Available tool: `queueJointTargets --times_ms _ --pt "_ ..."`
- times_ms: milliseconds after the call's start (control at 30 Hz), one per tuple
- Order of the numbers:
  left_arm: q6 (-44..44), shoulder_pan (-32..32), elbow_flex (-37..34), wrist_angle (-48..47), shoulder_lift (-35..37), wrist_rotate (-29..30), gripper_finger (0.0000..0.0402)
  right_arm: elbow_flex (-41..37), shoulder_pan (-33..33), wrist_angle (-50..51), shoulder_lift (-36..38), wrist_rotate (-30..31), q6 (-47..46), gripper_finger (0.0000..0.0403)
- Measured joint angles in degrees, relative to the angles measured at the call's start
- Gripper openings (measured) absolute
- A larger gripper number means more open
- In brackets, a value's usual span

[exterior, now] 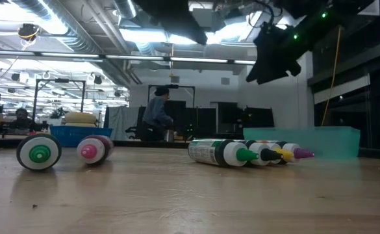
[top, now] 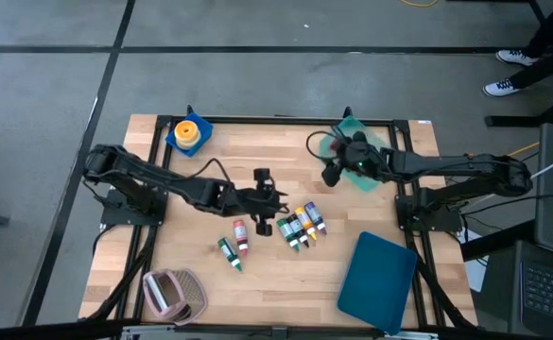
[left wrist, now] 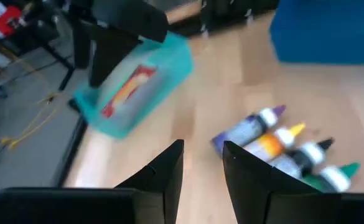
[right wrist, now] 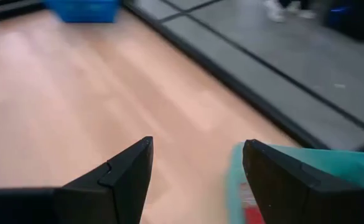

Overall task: Pick & Place Food Item
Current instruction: Put the purple food coloring bottle into the bottom blue bin

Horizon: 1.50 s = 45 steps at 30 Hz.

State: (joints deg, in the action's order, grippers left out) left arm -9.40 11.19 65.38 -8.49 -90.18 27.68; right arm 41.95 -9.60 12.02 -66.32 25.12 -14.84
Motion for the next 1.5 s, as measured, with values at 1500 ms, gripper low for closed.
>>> queueJointTargets --times_ms 1500 --pt "4.19 -2.7 -52.25 87.64 -0.03 -12.08 0.0109 21.09 20.66 27.01 -29.31 -4.61 -40.24 0.0245"
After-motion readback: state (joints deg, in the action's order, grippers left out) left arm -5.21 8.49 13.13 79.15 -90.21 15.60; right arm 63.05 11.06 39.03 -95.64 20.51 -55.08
